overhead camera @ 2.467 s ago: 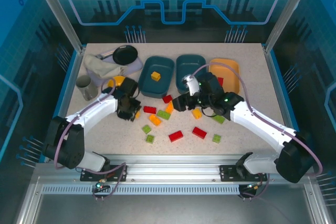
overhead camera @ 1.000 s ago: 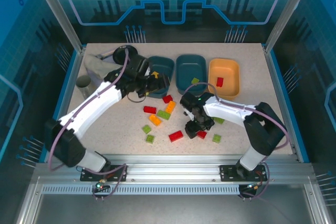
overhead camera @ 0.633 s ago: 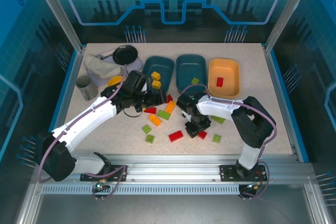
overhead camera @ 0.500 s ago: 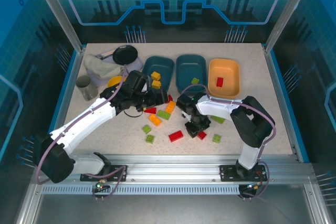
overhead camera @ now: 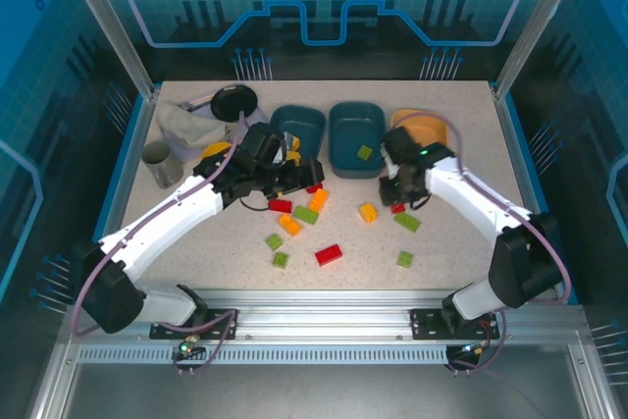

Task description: Sort the legos into containers by color

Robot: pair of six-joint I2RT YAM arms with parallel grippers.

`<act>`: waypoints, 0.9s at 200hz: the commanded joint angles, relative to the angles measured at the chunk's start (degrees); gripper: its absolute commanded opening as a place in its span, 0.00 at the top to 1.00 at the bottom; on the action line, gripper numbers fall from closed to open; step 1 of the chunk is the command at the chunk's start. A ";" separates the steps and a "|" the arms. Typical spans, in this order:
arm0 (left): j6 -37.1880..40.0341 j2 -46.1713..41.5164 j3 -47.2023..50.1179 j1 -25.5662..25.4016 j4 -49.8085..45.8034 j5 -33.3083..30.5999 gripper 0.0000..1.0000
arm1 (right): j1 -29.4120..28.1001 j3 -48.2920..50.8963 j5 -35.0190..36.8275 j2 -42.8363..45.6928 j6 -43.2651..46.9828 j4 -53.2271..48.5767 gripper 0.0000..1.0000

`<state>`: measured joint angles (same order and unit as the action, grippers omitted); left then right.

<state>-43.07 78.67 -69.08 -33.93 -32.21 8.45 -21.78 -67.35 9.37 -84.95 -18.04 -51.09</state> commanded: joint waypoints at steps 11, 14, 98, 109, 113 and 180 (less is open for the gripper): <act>2.50 5.68 -6.87 -0.82 3.26 1.59 0.13 | 11.14 -5.35 -2.30 -5.18 -2.27 2.33 0.70; 2.59 6.16 -7.42 -0.82 3.41 1.76 0.13 | 11.87 -6.08 -1.96 -6.13 -2.48 2.43 0.70; 6.50 17.16 -18.38 -3.18 0.92 3.58 0.14 | 20.32 -23.22 0.77 -28.98 -9.29 0.87 0.64; 6.94 18.18 -18.88 -3.38 -0.94 3.10 0.15 | 20.29 -24.00 0.30 -29.35 -9.38 0.90 0.57; 7.03 18.42 -18.67 -3.40 -1.44 2.80 0.15 | 20.13 -24.05 0.10 -29.19 -9.32 0.99 0.54; -0.38 21.33 -13.56 -3.33 -11.50 -4.19 0.17 | 13.96 -18.83 -1.32 -13.87 -6.23 5.38 0.37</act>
<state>-39.59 97.43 -84.97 -37.15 -37.63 6.37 -4.38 -89.52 9.58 -109.30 -25.45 -48.01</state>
